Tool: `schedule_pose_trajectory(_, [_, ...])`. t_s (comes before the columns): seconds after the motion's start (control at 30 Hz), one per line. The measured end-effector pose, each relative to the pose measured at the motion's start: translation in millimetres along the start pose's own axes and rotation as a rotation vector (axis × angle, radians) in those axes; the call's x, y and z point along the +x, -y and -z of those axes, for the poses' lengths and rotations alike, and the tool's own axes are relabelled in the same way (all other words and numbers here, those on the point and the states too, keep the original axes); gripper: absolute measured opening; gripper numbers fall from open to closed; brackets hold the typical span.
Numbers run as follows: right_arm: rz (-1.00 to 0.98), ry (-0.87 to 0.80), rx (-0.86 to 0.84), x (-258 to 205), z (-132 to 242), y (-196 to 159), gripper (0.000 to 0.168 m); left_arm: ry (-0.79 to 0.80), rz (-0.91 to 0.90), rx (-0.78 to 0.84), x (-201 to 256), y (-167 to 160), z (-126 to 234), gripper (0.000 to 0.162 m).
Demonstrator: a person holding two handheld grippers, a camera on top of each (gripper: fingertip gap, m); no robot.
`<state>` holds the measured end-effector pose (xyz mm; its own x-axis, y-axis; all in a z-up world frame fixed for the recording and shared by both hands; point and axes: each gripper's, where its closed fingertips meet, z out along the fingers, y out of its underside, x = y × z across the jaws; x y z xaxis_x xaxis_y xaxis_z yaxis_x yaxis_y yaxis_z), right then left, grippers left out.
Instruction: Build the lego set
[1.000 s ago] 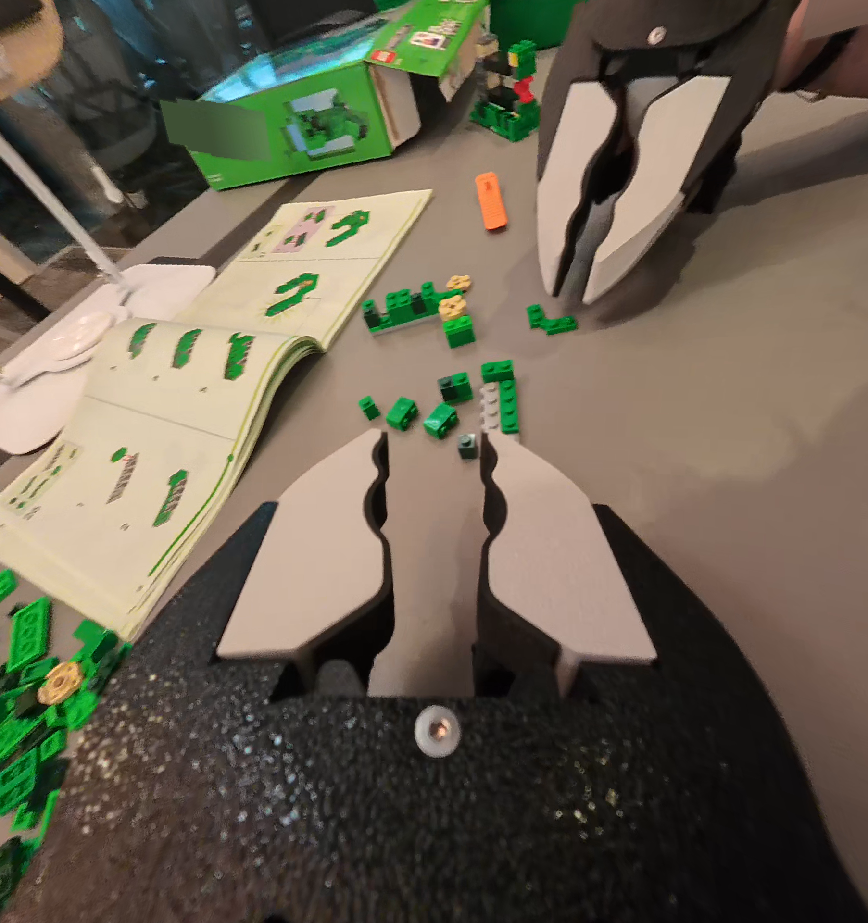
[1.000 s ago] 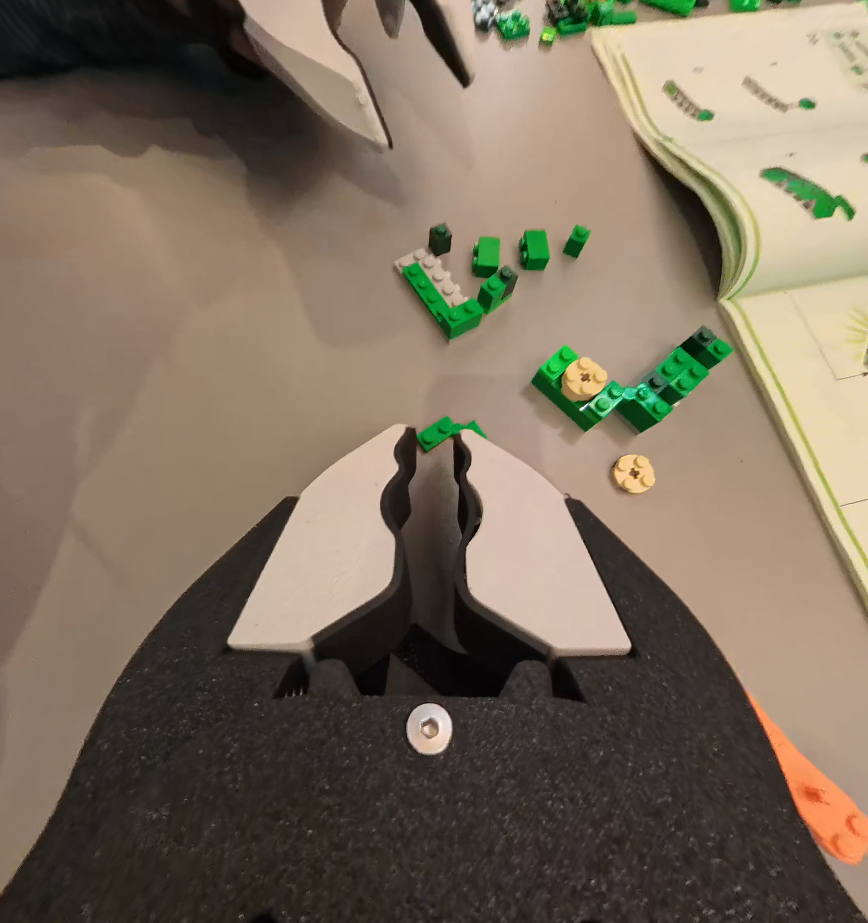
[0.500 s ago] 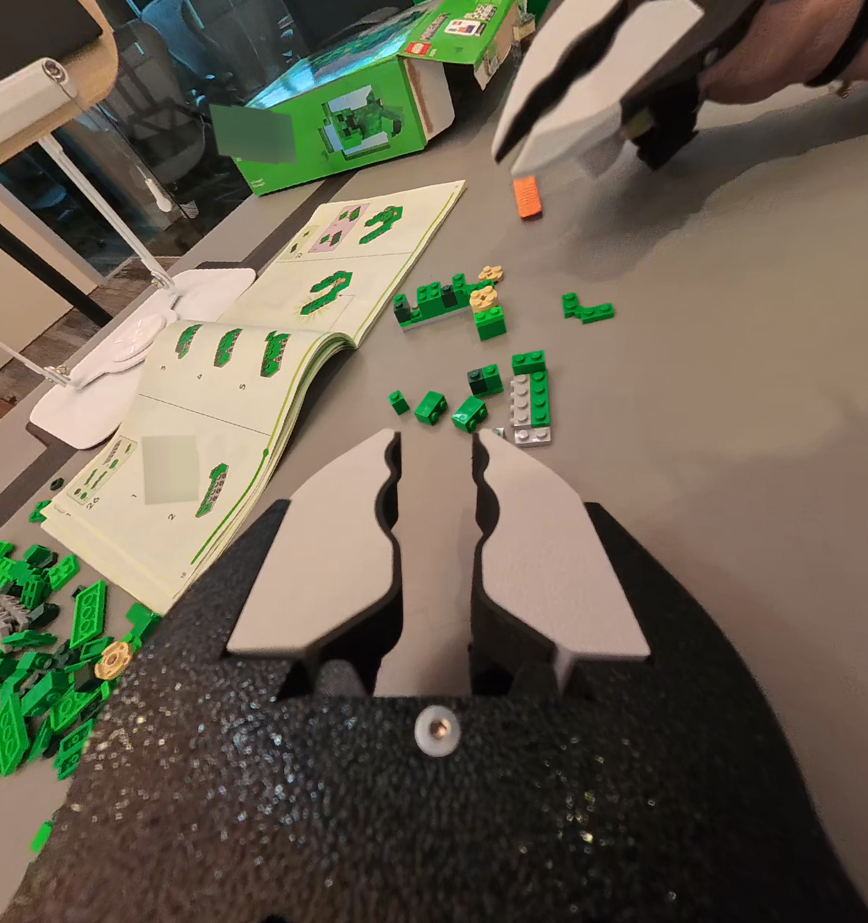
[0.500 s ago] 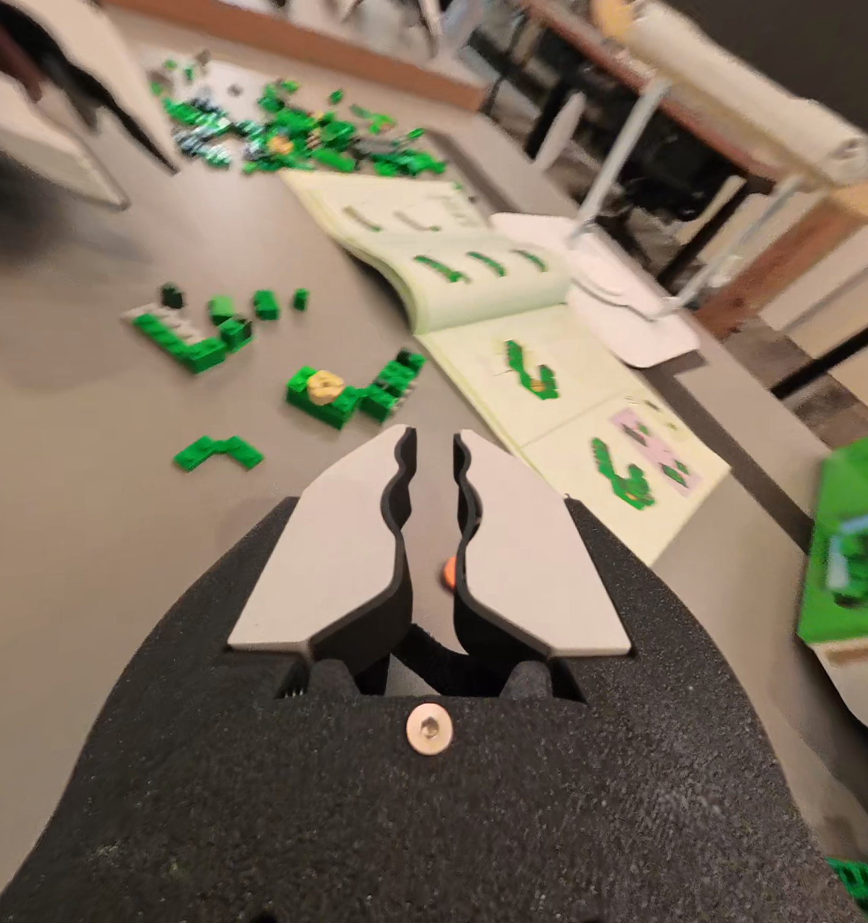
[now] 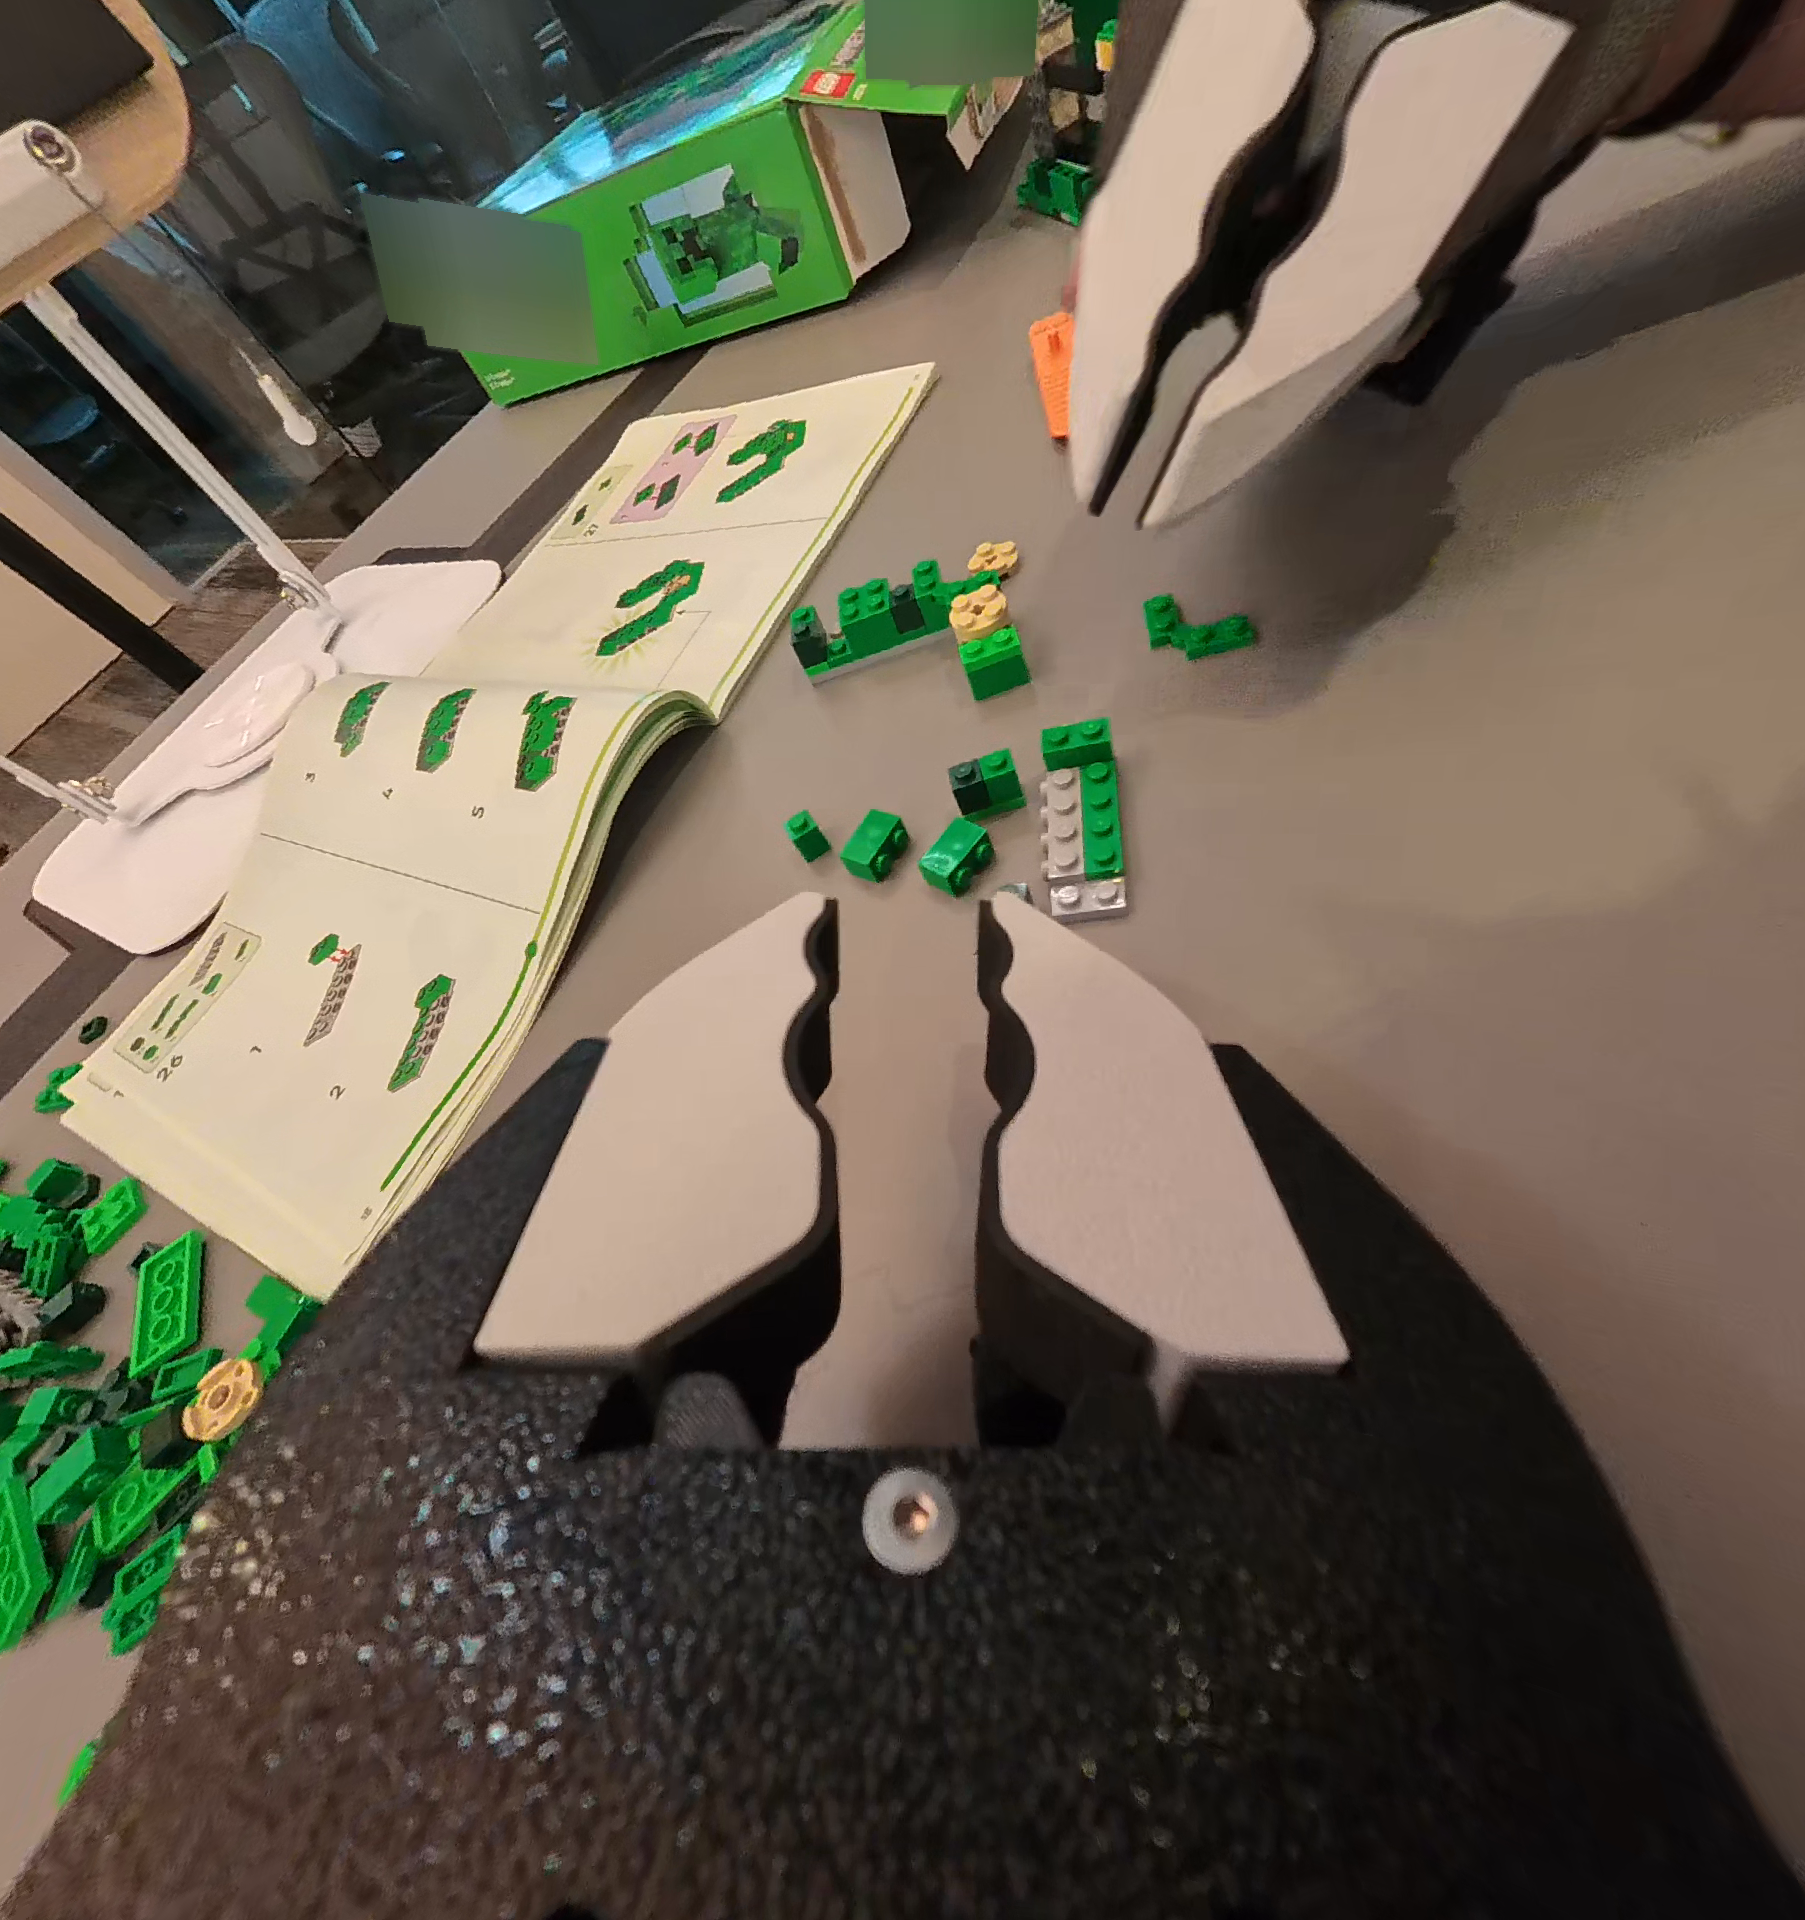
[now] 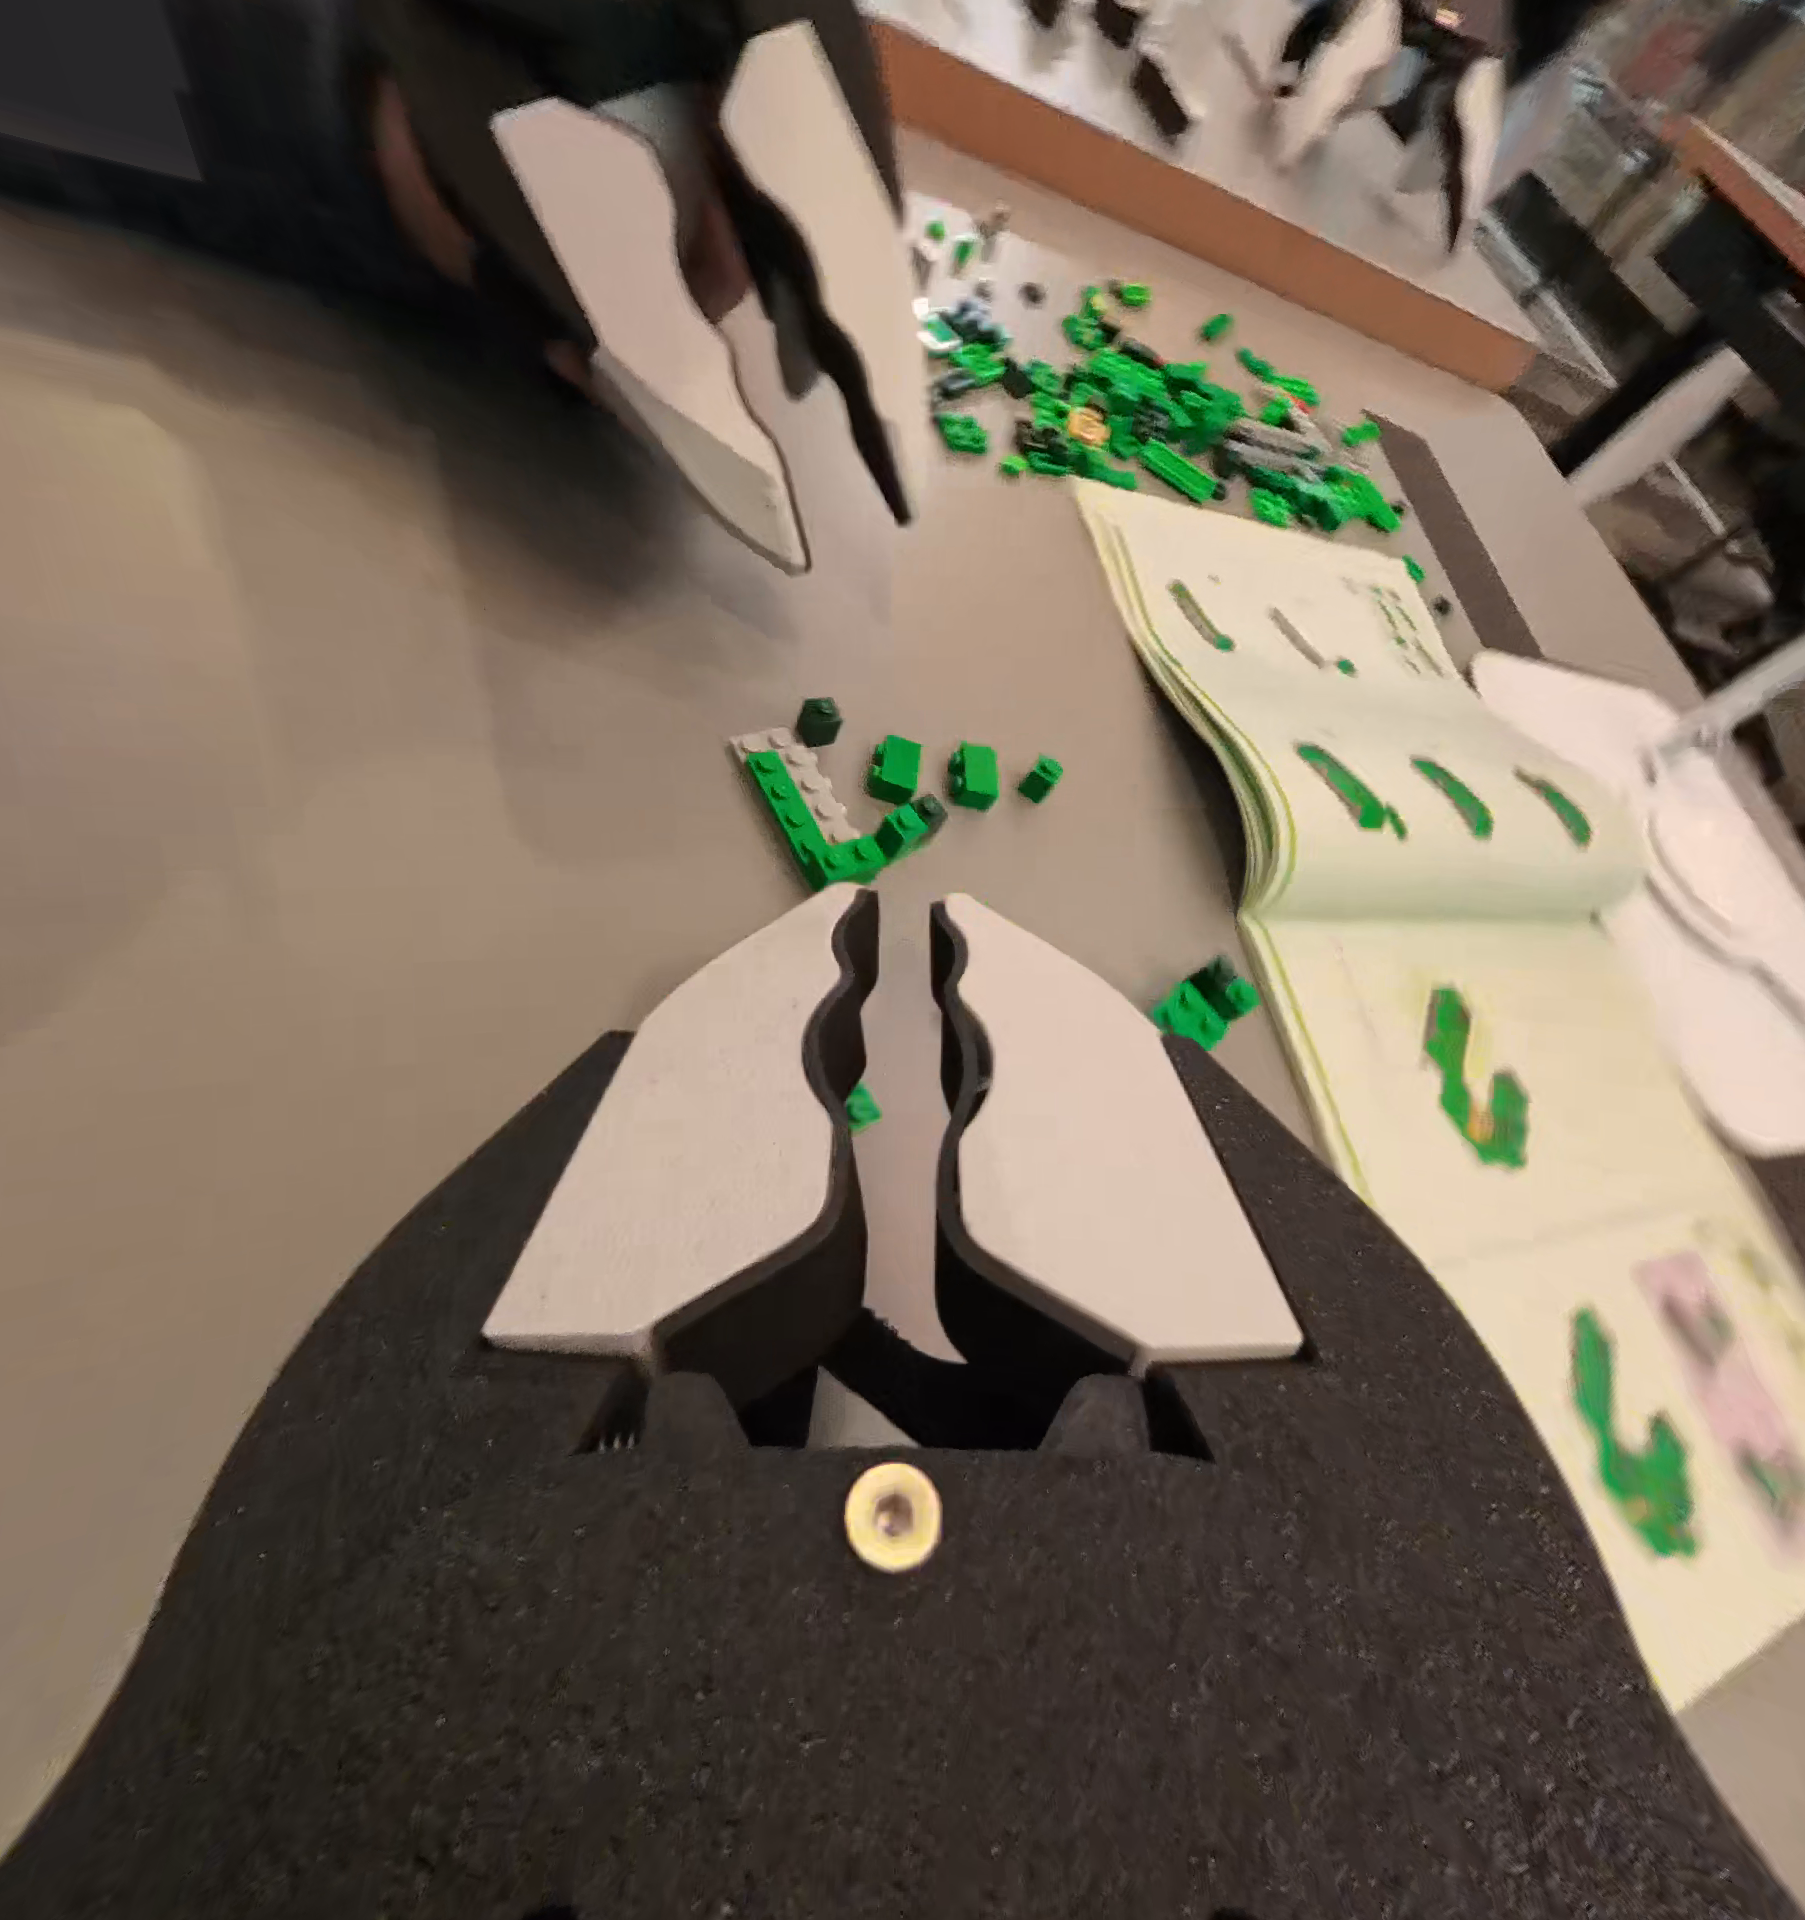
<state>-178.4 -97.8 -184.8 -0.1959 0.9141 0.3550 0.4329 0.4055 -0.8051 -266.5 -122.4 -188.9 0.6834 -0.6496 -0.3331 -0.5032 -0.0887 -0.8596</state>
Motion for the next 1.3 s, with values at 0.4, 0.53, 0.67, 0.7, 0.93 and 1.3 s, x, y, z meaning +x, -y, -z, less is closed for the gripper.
schedule_pose_trajectory(0.4, [0.245,0.538,-0.194,6,-42,1,0.018,-0.022,-0.001,0.008,2,1,1,0.025])
schedule_pose_trajectory(0.53, [0.293,0.6,-0.252,5,-49,-5,0.019,-0.029,-0.004,0.002,4,0,0,0.025])
schedule_pose_trajectory(0.67, [0.294,0.657,-0.25,3,-52,-5,0.019,-0.038,-0.005,0.001,5,0,0,0.025])
schedule_pose_trajectory(0.7, [0.318,0.655,-0.255,3,-54,-6,0.019,-0.039,-0.005,-0.001,5,0,0,0.025])
schedule_pose_trajectory(0.93, [0.36,0.623,-0.252,7,-60,-1,0.0,-0.037,-0.002,-0.003,5,0,-1,0.027])
schedule_pose_trajectory(1.3, [0.273,0.659,-0.244,8,-52,-4,0.016,-0.049,-0.007,-0.01,7,0,-2,0.029])
